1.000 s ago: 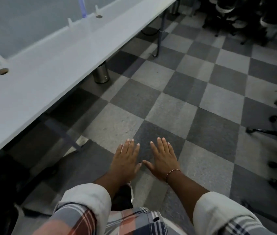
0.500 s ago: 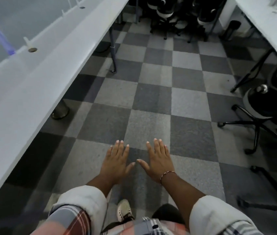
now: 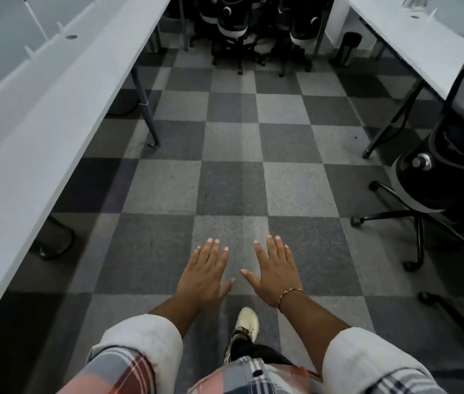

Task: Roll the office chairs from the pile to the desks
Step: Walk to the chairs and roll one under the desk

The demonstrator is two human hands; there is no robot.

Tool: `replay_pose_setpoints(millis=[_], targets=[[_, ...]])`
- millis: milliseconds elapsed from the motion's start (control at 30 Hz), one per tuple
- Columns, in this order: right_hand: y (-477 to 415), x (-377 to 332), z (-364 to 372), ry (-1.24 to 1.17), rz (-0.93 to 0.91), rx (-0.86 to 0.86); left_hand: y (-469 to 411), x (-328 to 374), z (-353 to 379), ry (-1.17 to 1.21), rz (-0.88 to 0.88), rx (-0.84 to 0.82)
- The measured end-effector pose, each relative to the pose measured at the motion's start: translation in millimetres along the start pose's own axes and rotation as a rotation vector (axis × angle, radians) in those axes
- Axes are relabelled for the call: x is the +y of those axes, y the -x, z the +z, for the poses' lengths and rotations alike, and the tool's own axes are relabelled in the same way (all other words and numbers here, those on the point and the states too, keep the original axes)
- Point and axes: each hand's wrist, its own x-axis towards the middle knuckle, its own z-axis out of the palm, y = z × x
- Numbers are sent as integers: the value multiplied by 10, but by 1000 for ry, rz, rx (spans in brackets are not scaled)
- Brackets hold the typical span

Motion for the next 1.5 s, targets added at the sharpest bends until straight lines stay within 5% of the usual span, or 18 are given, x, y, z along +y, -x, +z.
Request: replay_pose_setpoints(millis=[300, 1000, 1500], targets=[[-1670, 505, -803, 41, -93, 39, -1656, -307, -438, 36, -100, 113], [-5315, 1127, -1918, 41, 40, 23, -5525, -2062, -1188, -182, 260, 41], [-7568, 2609, -2493, 50, 103, -15, -8390, -2051, -1317, -117, 252, -44]])
